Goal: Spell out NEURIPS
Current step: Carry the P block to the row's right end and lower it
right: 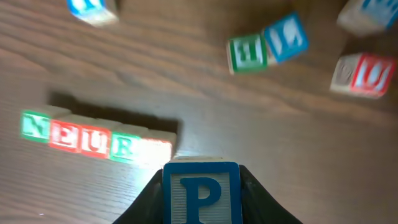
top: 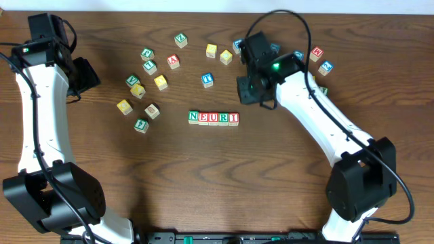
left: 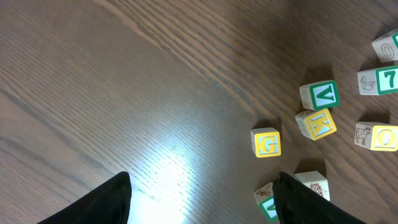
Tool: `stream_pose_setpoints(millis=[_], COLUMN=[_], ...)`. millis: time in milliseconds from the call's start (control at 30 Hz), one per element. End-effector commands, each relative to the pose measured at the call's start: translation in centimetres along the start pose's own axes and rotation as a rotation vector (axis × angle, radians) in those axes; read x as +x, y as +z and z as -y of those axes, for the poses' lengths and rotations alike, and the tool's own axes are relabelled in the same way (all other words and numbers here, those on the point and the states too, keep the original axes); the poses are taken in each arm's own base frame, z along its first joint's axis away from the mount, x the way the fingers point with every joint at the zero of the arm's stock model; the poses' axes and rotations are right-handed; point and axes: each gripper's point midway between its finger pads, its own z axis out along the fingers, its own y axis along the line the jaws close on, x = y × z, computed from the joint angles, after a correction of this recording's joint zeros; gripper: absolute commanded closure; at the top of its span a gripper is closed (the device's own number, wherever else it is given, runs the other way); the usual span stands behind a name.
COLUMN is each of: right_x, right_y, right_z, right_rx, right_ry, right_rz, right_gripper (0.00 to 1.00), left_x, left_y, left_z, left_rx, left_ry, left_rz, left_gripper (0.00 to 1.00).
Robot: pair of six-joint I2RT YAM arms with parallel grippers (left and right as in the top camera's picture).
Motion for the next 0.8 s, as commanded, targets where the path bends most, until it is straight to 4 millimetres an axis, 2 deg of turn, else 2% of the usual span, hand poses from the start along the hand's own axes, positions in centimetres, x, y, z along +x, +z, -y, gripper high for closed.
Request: stream_pose_setpoints(millis=[0,133,333,767], right_x=[2.2,3.8,4.9,5.6], right_y=[1.9,3.2,4.9,7.7], right_z=[0.7,1.2,1.5,1.6], right_rx=[0.027,0.041,0.045,0.023], right_ry=[0.053,0.059,0.077,0.086], right_rz=[-0.059,-0.094,-0.100,-0.045], right_gripper=[0.75,0.75,0.75,0.72], left_x=[-0.2,-0.2,-0.2,-0.2], left_y=[-0.1,-0.1,-0.1,-0.1], left_z=[-0.3,-0.3,-0.3,-0.3], left_rx=[-0.012,-0.013,-0.012,-0.012], left_ry=[-0.001,-0.001,-0.001,-0.001], left_rz=[0.006,0.005,0.005,0.005], left_gripper=[0.28,0.28,0.28,0.28])
